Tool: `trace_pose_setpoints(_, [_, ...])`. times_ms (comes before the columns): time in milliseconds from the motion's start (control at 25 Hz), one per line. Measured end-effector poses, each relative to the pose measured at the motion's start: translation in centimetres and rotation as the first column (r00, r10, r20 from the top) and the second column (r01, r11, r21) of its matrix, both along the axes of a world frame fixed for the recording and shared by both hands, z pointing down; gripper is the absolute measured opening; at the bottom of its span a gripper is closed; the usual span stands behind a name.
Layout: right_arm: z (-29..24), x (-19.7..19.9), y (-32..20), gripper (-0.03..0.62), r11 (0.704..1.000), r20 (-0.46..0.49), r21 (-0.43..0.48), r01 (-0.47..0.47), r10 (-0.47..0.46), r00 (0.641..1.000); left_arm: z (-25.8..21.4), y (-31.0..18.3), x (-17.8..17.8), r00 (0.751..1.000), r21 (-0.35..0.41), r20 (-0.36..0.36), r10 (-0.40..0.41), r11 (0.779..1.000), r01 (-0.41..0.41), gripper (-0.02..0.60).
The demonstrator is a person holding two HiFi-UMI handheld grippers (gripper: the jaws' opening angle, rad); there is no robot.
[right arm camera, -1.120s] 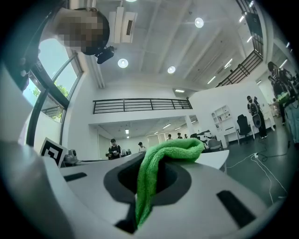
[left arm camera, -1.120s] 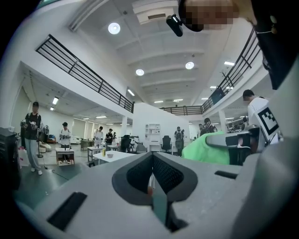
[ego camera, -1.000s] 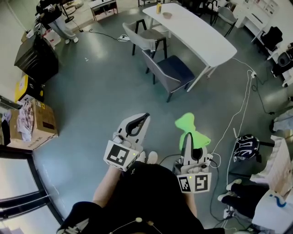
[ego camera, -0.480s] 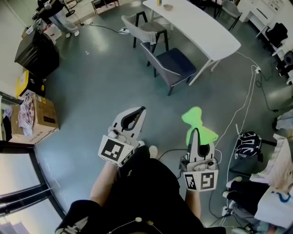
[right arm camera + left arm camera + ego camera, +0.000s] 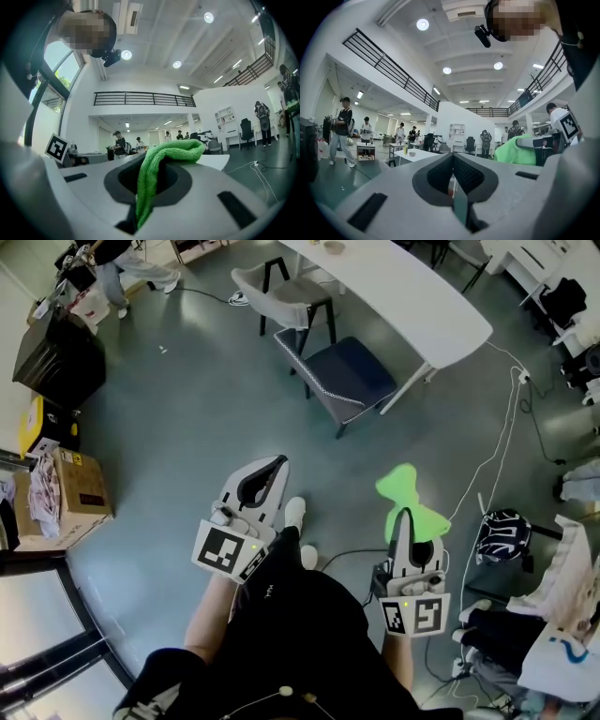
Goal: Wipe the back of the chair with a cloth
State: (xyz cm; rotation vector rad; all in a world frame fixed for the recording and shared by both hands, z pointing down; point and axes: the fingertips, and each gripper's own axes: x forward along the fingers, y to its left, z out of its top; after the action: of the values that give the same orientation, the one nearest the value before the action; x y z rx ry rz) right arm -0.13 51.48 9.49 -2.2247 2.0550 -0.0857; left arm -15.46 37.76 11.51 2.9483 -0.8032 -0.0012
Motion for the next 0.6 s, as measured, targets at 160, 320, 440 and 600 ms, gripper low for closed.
trace_pose_setpoints(160, [0.0, 1.8, -4.3, 0.018, 1.0, -0.015, -0.005, -0.016, 0.016, 1.0, 0.0, -4.5, 1.6, 1.0, 0.022, -0.006, 0.01, 1.0, -0.009, 0.003])
trace_pose_setpoints(320, [0.5, 2.0, -9.5, 0.018, 1.0, -0.009, -0.014, -0.014, 0.014, 1.0, -0.2, -9.6, 1.7, 1.0, 0.05, 0.002, 0.0, 0.999, 0.0, 0.003])
trace_pose_setpoints(440, [0.7, 2.1, -12.3, 0.018, 1.0, -0.024, -0.024, -0.009, 0.009, 1.0, -0.1, -12.6, 1.4, 1.0, 0.036, -0.009, -0.019, 0.999, 0.02, 0.003])
trace_pose_setpoints(600, [1.2, 3.3, -14.9, 0.018, 0.999, -0.027, -0.044, -0.006, 0.005, 1.0, 0.3, -15.5, 1.9, 0.999, 0.006, -0.025, -0.037, 0.999, 0.037, 0.003])
